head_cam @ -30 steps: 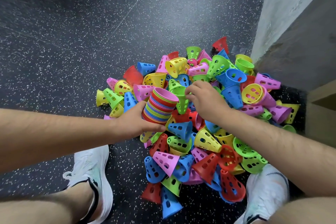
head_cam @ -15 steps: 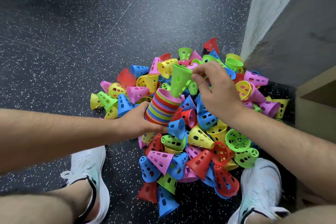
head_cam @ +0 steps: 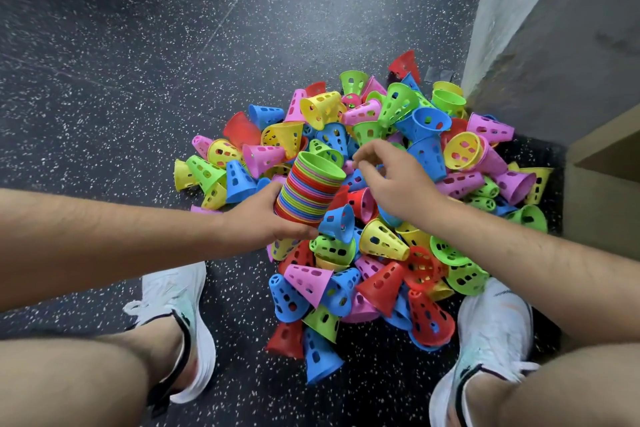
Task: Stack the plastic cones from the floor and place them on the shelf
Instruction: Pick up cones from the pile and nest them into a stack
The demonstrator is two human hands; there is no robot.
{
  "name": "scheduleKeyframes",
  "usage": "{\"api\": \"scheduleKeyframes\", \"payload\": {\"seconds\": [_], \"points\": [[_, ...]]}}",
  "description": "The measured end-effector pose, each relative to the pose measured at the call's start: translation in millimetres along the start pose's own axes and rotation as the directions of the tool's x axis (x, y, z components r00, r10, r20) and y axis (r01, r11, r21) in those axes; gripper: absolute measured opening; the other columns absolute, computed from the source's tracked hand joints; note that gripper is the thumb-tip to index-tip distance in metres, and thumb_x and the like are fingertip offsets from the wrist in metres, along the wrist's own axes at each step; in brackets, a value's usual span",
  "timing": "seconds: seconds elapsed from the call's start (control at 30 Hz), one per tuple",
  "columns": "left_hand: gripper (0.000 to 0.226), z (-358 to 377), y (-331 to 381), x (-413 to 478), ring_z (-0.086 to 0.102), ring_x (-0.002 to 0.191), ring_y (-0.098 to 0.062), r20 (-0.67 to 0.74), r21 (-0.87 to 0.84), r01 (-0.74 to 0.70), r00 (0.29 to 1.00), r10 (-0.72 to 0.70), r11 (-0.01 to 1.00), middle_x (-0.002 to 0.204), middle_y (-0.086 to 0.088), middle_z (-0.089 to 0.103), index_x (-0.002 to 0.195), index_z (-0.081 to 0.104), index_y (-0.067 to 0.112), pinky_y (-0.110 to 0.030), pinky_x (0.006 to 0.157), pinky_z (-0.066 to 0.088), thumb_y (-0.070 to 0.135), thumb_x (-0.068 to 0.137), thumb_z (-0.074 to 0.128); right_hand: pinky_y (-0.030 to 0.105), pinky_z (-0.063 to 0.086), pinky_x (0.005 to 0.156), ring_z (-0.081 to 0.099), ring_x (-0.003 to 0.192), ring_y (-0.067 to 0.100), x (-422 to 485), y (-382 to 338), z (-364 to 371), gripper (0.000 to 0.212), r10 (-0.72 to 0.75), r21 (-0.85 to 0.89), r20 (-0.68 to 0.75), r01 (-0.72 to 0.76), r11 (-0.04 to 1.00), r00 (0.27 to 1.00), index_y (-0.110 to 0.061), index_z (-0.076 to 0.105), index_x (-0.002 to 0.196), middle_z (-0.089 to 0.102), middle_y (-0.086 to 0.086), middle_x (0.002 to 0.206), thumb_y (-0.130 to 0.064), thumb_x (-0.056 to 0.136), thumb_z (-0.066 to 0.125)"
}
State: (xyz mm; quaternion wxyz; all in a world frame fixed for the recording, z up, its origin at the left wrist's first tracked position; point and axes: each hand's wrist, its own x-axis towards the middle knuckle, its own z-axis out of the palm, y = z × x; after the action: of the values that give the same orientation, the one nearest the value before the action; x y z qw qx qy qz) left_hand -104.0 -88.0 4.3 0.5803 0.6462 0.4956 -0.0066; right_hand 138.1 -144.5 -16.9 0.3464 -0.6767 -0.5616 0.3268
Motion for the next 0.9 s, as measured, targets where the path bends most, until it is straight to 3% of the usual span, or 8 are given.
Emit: {"api": "scheduleKeyframes", "payload": {"seconds": [0.07,0.2,0.27,0.37,0.57,0.7,0.77,0.9], "points": [[0.060,-1,-6,-2,0.072,0.081,0.000,-0.006,0.002,0.007,1.000,-0.007,1.000,0.106,-0.006,0.075,0.124,0.054,0.016,-0.012,0.066,0.054,0.011,0.076,0.090,0.020,0.044,0.075,0.054,0.083,-0.001,-4,8,6,0.014,0.004,-0.187,0.140,0.022,0.982,0.990,-0.025,0.063,0.097,0.061,-0.013,0.098,-0.014,0.095,0.055],[0.063,-4,-19,-7,0.074,0.086,-0.004,-0.009,0.003,0.028,1.000,-0.028,1.000,0.106,-0.006,0.075,0.123,0.055,0.016,-0.014,0.068,0.055,0.017,0.072,0.093,0.028,0.040,0.092,0.048,0.126,0.015,-6,20,19,0.030,0.008,-0.366,0.406,0.155,0.918,0.914,-0.017,0.075,0.088,0.058,-0.004,0.137,-0.004,0.089,0.049],[0.066,-6,-25,-8,0.075,0.094,-0.012,-0.001,0.010,0.034,0.999,-0.034,0.999,0.108,-0.006,0.076,0.123,0.056,0.017,-0.020,0.075,0.059,0.021,0.070,0.094,0.035,0.037,0.103,0.037,0.137,0.018,-6,25,24,0.038,0.040,-0.410,0.489,0.189,0.893,0.871,-0.019,0.077,0.095,0.049,-0.006,0.150,-0.002,0.090,0.044],[0.067,-8,-29,-10,0.074,0.097,-0.015,-0.003,0.027,0.047,0.999,-0.047,0.999,0.108,-0.004,0.076,0.123,0.055,0.020,-0.027,0.083,0.060,0.025,0.069,0.095,0.041,0.028,0.117,0.031,0.141,0.020,-8,26,27,0.040,0.045,-0.434,0.549,0.239,0.869,0.835,-0.019,0.074,0.111,0.045,-0.005,0.153,-0.002,0.093,0.043],[0.068,-10,-32,-9,0.075,0.098,-0.022,0.002,0.015,0.052,0.999,-0.052,0.999,0.107,-0.006,0.076,0.122,0.056,0.019,-0.042,0.092,0.061,0.023,0.068,0.096,0.023,0.034,0.107,0.047,0.127,0.015,-4,20,17,0.037,-0.008,-0.370,0.393,0.166,0.914,0.919,-0.014,0.063,0.131,0.058,-0.002,0.134,-0.008,0.096,0.051],[0.064,-10,-29,-8,0.075,0.095,-0.017,-0.011,0.018,0.053,0.999,-0.052,0.998,0.106,-0.004,0.076,0.121,0.056,0.021,-0.032,0.086,0.061,0.021,0.069,0.095,0.023,0.040,0.095,0.048,0.106,0.009,0,20,2,0.045,0.077,-0.254,0.237,-0.015,0.967,0.968,-0.016,0.053,0.136,0.047,-0.007,0.120,-0.014,0.091,0.061],[0.067,-9,-29,-5,0.075,0.096,-0.017,-0.009,0.018,0.054,0.999,-0.054,0.998,0.107,-0.005,0.076,0.122,0.056,0.021,-0.034,0.088,0.061,0.023,0.068,0.095,0.023,0.042,0.093,0.049,0.102,0.010,3,20,-5,0.053,0.097,-0.223,0.191,-0.053,0.973,0.977,-0.015,0.050,0.138,0.047,-0.004,0.116,-0.016,0.088,0.067],[0.069,-5,-24,-1,0.075,0.094,-0.016,0.005,0.016,0.050,0.999,-0.050,0.999,0.107,-0.005,0.075,0.122,0.055,0.022,-0.028,0.082,0.061,0.024,0.066,0.096,0.026,0.042,0.082,0.051,0.091,0.015,8,23,-18,0.024,-0.030,-0.246,-0.002,0.029,0.969,1.000,-0.011,0.062,0.115,0.054,0.002,0.100,-0.029,0.099,0.062]]}}
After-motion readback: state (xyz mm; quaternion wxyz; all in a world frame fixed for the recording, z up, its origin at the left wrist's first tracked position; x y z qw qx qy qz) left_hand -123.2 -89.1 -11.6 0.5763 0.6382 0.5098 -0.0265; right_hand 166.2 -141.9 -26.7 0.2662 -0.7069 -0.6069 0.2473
